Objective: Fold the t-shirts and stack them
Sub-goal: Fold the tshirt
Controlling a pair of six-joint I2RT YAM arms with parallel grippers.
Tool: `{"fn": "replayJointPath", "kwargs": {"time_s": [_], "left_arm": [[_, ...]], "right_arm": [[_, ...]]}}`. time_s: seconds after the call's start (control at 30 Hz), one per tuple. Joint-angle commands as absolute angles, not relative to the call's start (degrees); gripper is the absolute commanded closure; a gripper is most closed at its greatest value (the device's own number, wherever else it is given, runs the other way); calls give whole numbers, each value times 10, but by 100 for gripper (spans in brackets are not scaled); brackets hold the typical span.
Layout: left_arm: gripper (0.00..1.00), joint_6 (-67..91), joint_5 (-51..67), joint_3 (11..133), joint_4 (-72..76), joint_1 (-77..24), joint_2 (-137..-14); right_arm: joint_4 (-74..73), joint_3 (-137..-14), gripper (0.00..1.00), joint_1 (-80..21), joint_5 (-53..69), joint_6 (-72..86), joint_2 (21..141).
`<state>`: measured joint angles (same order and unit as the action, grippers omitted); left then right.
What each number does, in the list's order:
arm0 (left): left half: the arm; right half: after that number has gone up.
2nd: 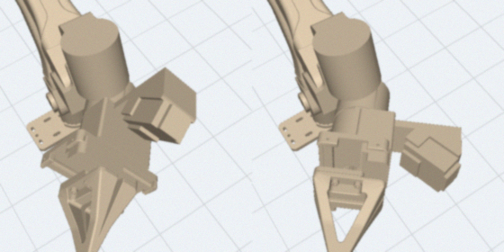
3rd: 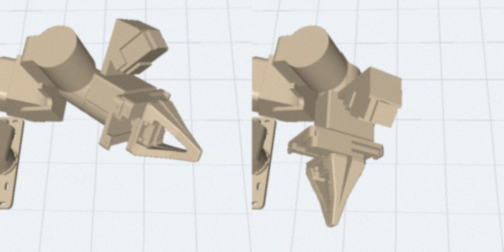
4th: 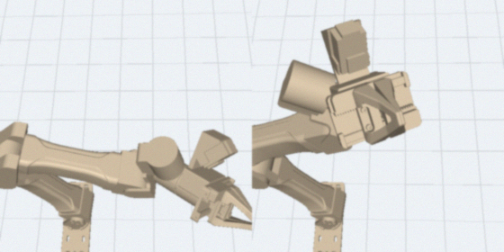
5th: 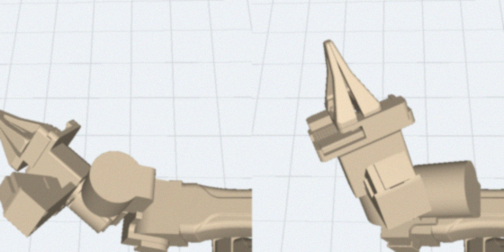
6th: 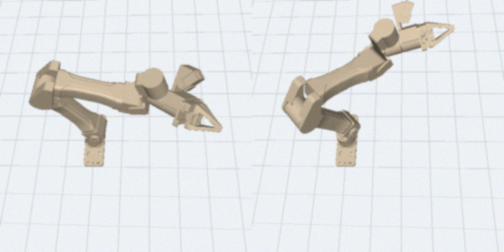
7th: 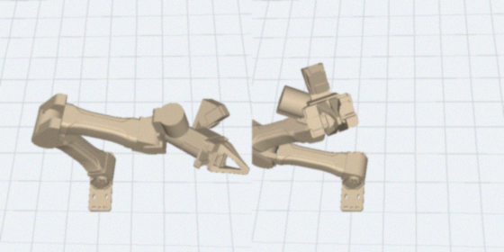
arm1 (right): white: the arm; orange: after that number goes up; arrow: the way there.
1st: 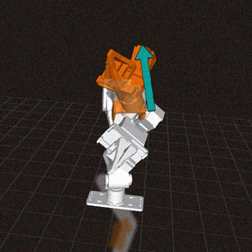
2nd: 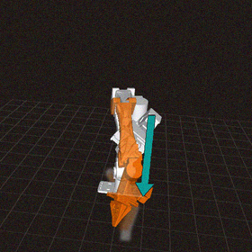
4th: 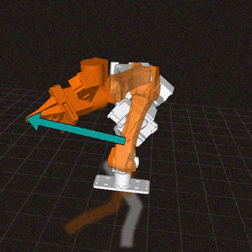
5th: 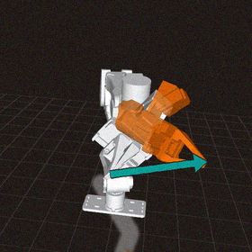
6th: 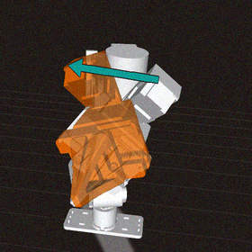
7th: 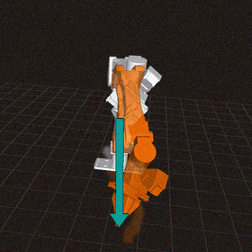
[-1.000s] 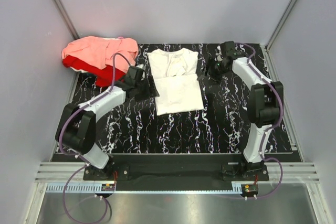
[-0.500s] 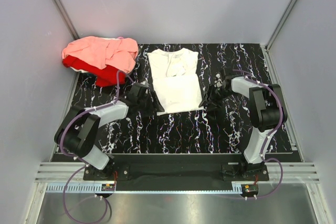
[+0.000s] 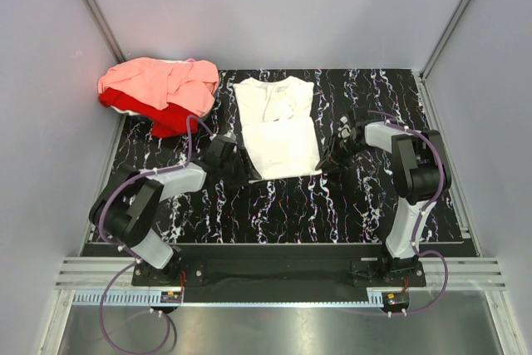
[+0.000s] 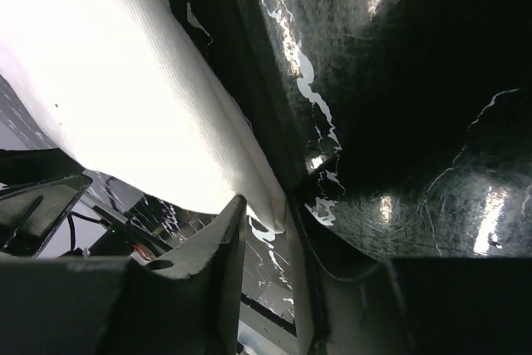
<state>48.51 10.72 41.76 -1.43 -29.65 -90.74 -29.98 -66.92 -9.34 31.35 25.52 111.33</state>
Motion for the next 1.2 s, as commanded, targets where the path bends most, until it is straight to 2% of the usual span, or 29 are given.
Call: {"fn": "replayJointPath", "kwargs": {"time_s": [0.0,0.07,0.13,0.17,0.23,0.27,0.37,0.47,0.6,0.8,0.93,1.0,1.17], "left_arm": [[44,488,76,417,-12,-302,-932],[52,489,71,417,-13,-303,-936],[64,488,68,417,-11,-304,-939],[76,487,63,416,-10,-304,-941],[89,485,55,428,-18,-305,-947],[100,484,50,433,-24,-305,-956],[100,476,44,454,-39,-313,-962],[100,470,21,469,-75,-335,-935],[100,486,1,462,-133,-378,-876],[100,553,-31,414,-174,-473,-763],[100,607,-68,379,-249,-553,-683],[100,655,-83,367,-284,-592,-635],[100,722,-119,386,-353,-667,-544]], "right_arm": [[-287,-686,68,-93,308,247,1125],[-287,-688,71,-92,307,248,1128],[-288,-691,77,-92,307,248,1129],[-288,-692,79,-92,307,249,1130],[-289,-693,83,-92,308,247,1131],[-289,-693,86,-92,308,248,1131],[-289,-687,95,-92,315,250,1123],[-301,-669,100,-92,312,255,1091],[-302,-607,100,-93,295,293,1009],[-264,-420,100,-103,328,400,815],[-293,-314,100,-130,316,497,624],[-332,-295,100,-159,302,545,518],[-479,-315,100,-171,253,586,361]]}}
